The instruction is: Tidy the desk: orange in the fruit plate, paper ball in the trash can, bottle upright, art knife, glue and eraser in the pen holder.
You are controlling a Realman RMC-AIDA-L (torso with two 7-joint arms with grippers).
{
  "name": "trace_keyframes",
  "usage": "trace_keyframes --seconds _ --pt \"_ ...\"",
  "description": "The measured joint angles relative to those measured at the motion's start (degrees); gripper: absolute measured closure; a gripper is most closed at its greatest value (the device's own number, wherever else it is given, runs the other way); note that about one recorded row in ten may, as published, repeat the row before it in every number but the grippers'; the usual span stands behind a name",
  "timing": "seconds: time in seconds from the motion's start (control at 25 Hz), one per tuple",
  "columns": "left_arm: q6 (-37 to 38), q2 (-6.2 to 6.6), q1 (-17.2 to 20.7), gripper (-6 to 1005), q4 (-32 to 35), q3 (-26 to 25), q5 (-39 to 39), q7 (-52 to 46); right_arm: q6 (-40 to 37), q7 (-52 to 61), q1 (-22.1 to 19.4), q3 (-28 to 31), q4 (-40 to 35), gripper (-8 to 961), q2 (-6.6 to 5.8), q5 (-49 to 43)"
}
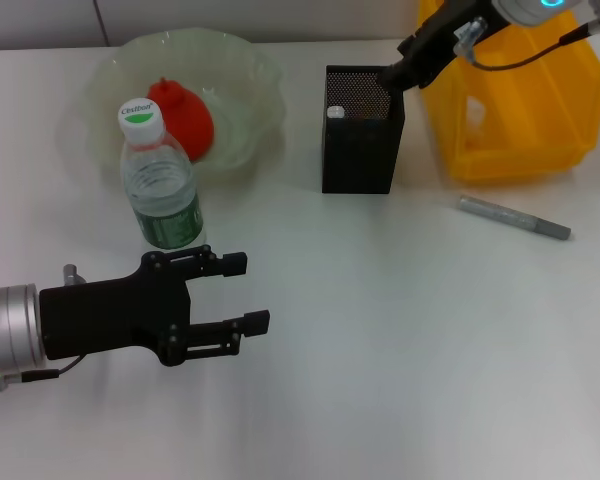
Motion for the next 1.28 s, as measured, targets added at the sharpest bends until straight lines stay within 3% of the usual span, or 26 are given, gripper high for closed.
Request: trace_keyframes --seconds 0.04,0.24,0.28,0.44,0.48,0.68,1.08,1.28 --pt "0.00 0.00 0.04 244 0.00 -0.03 -0.03 0.00 -0.16 -0.02 -0.19 -0.08 -0.38 651 0.03 0.02" --pt "0.10 0.05 0.15 244 -0.02 -0.16 -0.12 0.00 -7.38 -1.02 -2.53 -0.12 -7.13 430 -0.01 -0.30" --pt "0.16 0.07 0.17 244 -0.02 -0.18 -0.14 -0.02 -13.49 -2.52 -3.79 0.06 -10.66 422 -0.08 -1.33" --pt "0.24 0.09 0.37 244 -0.02 -0.23 -0.15 -0.07 -18.88 -4.99 -6.49 -0.03 -13.75 391 -0.07 -4.80" --pt "0.25 0.09 0.43 244 -0.06 -0.26 -0.15 -0.04 -19.48 -6.63 -9.16 -0.61 -14.10 400 0.04 -6.76" --pt "0.25 0.09 0.48 244 -0.13 -0.29 -0.12 -0.08 -15.42 -9.25 -13.29 -1.12 -10.50 444 0.15 -6.84" --pt "0.21 0.02 -0.50 244 -0.55 -0.13 -0.07 -0.30 -3.59 -12.68 -13.77 -0.64 2.80 532 0.08 -6.79" --pt "0.18 0.00 -0.64 244 -0.55 0.05 -0.18 -0.73 1.26 -13.11 -13.26 -0.61 6.44 627 0.00 -6.77"
